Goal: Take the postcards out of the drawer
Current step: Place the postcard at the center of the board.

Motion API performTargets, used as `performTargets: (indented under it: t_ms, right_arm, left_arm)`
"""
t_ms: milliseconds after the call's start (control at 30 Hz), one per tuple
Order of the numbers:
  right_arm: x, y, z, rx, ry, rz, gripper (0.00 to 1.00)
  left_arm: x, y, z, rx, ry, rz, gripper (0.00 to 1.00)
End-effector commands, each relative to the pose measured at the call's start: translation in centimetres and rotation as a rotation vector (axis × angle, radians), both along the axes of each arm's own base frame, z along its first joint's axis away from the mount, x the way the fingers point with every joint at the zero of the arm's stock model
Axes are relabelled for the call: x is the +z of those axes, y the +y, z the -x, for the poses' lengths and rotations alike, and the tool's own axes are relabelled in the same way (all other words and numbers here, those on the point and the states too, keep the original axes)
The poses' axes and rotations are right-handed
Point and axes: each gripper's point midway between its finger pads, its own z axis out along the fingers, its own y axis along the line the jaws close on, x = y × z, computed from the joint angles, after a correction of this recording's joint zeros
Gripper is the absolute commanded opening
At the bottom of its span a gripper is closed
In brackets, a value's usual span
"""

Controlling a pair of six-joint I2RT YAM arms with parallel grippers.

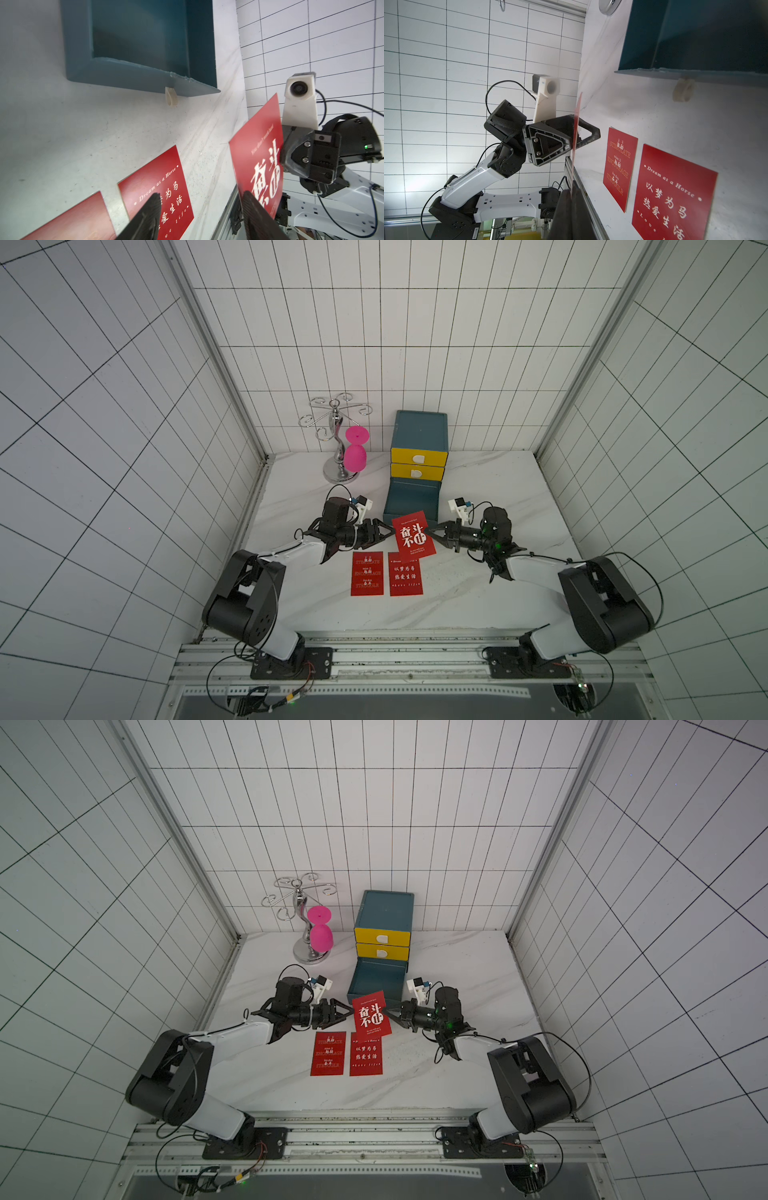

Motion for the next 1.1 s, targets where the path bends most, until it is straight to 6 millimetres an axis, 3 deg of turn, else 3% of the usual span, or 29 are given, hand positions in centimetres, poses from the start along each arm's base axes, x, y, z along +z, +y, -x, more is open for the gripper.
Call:
performTargets:
  t_ms: [0, 200, 300, 600, 767, 1067]
  right_arm:
    - [-1.6, -0.5, 1.4, 0.024, 0.015, 0.048, 0.00]
    - [-2.0, -0.8, 2.0, 0.022, 0.024, 0.050, 0.00]
    - [-2.2, -0.9, 2.1, 0.015, 0.028, 0.053, 0.00]
    - [-2.2, -1.0, 2.4, 0.012, 0.029, 0.036, 0.00]
    - [-2.4, -1.1, 2.7, 0.007, 0.034, 0.040, 0.00]
    - [-3.3, -1.5, 3.1, -0.003, 0.054, 0.078, 0.00]
  left_arm:
    - [2.2, -1.5, -0.6, -0.024, -0.088, 0.077, 0.61]
    - [2.8, -2.7, -0.2, -0.053, -0.112, 0.090, 0.54]
    - [2.8, -3.1, 0.3, -0.067, -0.113, 0.098, 0.42]
    - [2.1, -3.6, 1.0, -0.069, -0.104, 0.110, 0.35]
    - [2.0, -3.8, 1.0, -0.066, -0.102, 0.109, 0.23]
    - [0.1, -4.4, 1.5, -0.030, -0.034, 0.051, 0.04]
